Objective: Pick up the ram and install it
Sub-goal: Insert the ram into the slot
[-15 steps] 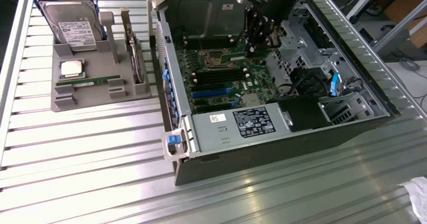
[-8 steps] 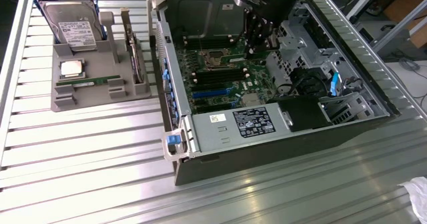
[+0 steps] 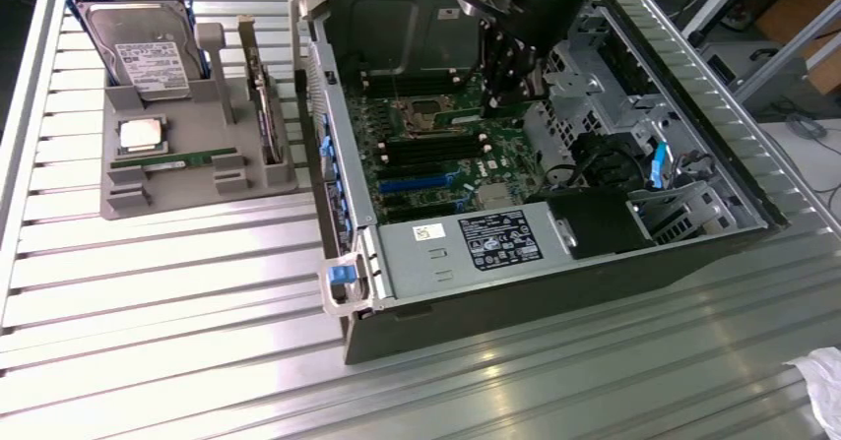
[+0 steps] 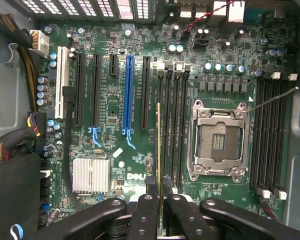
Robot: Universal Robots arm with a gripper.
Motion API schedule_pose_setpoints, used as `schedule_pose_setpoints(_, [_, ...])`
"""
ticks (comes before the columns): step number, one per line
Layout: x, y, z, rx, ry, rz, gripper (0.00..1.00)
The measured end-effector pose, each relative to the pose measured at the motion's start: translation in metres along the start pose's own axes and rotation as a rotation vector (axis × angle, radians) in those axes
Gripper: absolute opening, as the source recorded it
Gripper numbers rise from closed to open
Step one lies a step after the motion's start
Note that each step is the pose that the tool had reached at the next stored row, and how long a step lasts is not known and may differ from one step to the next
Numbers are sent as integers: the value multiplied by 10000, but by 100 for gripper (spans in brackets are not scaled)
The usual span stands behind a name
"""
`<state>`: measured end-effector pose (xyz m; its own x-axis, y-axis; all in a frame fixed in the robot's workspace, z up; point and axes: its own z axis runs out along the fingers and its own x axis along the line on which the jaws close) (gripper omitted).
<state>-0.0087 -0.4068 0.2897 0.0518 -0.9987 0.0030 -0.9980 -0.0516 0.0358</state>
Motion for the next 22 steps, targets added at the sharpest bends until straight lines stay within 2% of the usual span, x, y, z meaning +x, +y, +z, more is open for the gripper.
schedule_pose_setpoints(22, [0, -4, 115, 0, 0, 0, 13])
